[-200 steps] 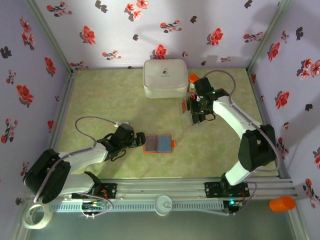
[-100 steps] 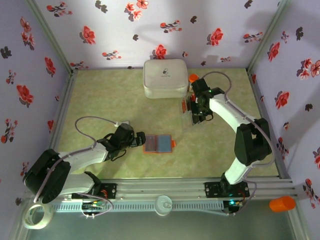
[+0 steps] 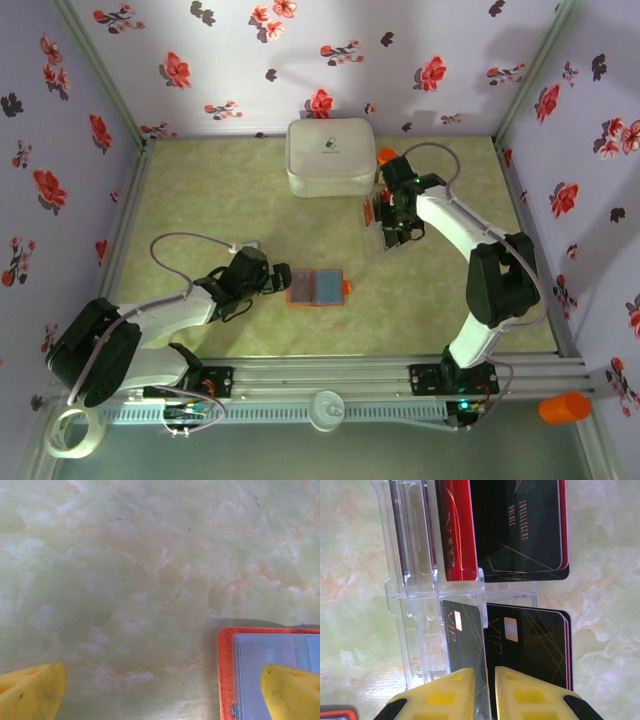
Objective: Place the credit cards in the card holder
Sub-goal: Pick up the credit card from the storage box.
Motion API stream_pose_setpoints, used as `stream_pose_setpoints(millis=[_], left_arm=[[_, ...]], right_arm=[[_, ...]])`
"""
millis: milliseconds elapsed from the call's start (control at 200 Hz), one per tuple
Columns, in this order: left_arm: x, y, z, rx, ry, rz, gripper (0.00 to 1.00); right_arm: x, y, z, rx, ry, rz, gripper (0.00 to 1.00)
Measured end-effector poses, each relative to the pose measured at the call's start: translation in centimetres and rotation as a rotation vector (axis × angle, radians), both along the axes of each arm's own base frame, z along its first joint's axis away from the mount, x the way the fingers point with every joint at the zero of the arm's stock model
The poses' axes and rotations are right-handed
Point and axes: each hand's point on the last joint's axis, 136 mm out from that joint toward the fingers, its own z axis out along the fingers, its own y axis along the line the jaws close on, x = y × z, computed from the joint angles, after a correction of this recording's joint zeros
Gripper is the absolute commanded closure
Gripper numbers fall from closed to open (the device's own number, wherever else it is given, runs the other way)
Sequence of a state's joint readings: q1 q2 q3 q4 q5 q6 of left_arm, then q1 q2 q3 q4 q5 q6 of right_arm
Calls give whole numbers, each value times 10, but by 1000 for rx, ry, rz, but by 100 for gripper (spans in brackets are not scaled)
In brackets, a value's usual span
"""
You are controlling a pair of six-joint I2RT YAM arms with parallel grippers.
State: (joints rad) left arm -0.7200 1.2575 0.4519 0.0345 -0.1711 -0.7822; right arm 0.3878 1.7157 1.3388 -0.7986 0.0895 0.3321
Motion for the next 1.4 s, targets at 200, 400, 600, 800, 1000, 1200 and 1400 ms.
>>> stream_pose_setpoints(millis=[200, 400, 600, 800, 1000, 1200, 1400], left_arm=[[0, 0, 0, 0, 0, 0, 0], [1, -1, 1, -3, -3, 0, 0], [1, -1, 1, -5, -6, 0, 0], [1, -1, 1, -6, -6, 0, 0], [1, -1, 1, -5, -6, 0, 0], [-1, 1, -1, 16, 7, -9, 0], [1, -1, 10, 31, 1, -26, 0]], right_arm=[[-1, 2, -6, -7, 16, 6, 88], [2, 6, -2, 5, 5, 12, 90], [1, 7, 0, 5, 8, 14, 91], [2, 8, 2, 12, 7, 17, 100], [2, 12, 5, 33, 12, 23, 100], [0, 17, 22, 72, -13, 32, 100], [-7, 26, 59, 161, -92, 42, 100]])
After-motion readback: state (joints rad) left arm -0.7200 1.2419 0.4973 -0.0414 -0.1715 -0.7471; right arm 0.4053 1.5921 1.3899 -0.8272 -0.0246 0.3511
